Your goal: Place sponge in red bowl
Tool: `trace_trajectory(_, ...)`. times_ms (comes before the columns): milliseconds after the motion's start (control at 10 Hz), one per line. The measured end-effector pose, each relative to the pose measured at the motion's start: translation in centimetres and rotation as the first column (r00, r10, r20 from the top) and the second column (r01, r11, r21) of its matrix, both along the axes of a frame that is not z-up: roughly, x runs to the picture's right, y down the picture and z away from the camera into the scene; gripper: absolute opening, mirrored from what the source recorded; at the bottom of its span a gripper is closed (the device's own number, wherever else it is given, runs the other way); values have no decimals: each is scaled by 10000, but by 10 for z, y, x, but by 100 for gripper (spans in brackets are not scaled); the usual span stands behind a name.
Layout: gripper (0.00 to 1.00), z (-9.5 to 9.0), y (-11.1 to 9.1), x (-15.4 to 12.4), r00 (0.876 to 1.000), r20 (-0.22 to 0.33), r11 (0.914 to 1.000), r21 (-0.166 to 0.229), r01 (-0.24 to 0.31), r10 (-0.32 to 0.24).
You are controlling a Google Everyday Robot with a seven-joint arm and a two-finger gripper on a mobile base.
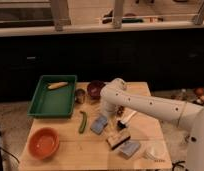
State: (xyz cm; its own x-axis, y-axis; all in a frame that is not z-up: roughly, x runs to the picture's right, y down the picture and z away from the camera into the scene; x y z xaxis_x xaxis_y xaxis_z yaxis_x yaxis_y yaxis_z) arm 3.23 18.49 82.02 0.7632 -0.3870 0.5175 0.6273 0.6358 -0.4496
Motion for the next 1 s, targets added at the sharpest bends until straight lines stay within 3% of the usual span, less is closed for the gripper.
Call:
trace_trajectory(800, 80, 27, 21, -22, 9921, 1135, 9946, -822, 634, -539)
trace_trajectory(1000, 66, 31, 26, -26, 9896, 1321, 9933, -931, 690, -563)
